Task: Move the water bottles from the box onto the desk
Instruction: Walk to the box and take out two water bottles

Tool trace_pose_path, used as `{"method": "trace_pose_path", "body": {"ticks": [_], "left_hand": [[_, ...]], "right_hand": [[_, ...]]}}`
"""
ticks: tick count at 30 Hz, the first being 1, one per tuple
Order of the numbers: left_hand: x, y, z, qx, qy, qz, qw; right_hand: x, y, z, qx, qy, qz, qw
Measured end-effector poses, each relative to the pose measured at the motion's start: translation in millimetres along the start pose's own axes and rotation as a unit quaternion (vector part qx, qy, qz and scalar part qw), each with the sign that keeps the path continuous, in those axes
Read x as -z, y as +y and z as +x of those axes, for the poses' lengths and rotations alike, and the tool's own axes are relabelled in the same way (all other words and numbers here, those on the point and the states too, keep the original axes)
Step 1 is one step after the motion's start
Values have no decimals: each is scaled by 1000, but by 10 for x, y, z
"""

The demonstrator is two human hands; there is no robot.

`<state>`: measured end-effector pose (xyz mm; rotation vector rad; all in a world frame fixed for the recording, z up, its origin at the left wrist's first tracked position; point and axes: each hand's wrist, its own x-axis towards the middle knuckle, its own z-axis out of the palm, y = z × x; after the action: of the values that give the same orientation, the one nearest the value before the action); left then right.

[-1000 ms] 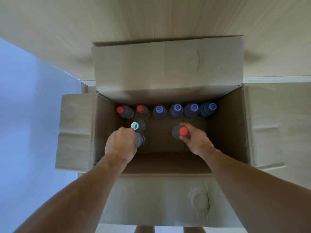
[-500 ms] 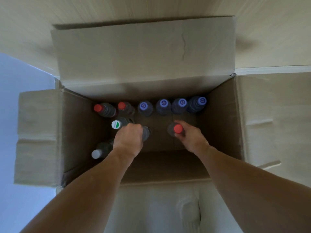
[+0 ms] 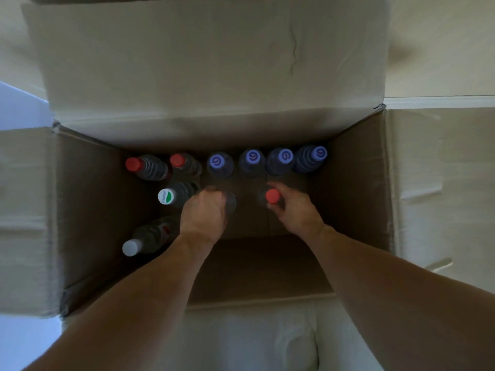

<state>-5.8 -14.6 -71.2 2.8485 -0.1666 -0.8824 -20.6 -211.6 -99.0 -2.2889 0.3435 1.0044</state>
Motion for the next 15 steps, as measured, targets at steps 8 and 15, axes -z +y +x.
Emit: {"method": "trace_pose_path", "body": {"ticks": [8, 15], "left_hand": [[-322, -63, 14, 67, -16, -178, 982], [-569, -263, 164, 50, -75, -259, 962]], "right_hand": [[-118, -17, 33, 20, -6, -3, 1000], [-175, 43, 172, 52, -15, -9, 998]]}}
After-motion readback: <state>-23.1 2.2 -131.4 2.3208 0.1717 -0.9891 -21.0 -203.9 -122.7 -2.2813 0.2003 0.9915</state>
